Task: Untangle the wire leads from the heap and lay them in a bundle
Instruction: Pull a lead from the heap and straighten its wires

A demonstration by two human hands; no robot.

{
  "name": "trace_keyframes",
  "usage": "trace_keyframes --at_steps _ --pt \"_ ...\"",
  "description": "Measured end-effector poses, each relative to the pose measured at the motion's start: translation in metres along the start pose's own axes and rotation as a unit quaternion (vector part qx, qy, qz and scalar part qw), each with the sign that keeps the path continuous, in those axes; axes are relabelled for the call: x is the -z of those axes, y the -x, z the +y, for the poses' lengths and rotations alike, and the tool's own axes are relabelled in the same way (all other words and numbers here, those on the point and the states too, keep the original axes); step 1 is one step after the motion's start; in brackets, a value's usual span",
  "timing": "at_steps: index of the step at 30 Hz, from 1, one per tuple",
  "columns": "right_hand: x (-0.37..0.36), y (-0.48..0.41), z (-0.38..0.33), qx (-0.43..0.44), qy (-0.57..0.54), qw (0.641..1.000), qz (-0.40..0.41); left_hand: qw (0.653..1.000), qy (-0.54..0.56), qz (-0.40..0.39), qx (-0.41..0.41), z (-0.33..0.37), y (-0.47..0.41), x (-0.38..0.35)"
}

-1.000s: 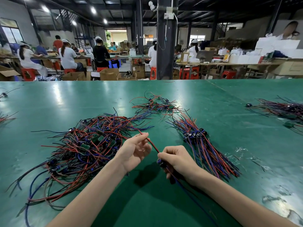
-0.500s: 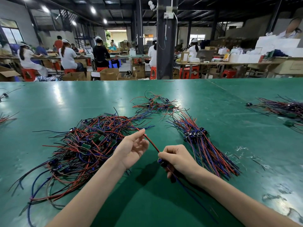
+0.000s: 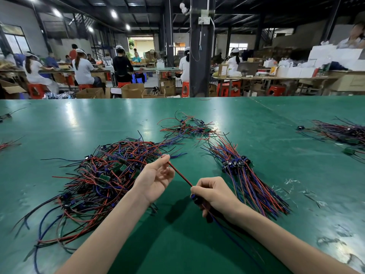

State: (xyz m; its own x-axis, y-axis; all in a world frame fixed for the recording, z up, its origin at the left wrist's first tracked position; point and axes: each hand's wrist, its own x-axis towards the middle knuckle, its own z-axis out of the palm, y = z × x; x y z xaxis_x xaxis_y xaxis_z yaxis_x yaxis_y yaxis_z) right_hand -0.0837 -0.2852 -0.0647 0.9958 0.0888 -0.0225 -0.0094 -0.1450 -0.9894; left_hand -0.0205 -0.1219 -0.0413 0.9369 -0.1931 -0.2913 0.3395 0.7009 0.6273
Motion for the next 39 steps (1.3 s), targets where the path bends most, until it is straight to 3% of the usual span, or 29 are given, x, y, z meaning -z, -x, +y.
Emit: trace_keyframes --at_steps 6,28,39 --pt "0.000 0.000 0.001 -0.003 0.006 1.000 -0.003 0.999 -0.015 0.031 -0.038 0.001 -0.003 0.002" --pt "0.002 -0.001 0.003 -0.005 0.014 1.000 -0.014 0.997 0.015 0.049 -0.049 0.009 -0.006 0.005" --pt "0.000 0.000 0.001 -0.004 0.020 0.999 -0.035 0.995 -0.028 0.053 -0.082 0.015 -0.009 0.011"
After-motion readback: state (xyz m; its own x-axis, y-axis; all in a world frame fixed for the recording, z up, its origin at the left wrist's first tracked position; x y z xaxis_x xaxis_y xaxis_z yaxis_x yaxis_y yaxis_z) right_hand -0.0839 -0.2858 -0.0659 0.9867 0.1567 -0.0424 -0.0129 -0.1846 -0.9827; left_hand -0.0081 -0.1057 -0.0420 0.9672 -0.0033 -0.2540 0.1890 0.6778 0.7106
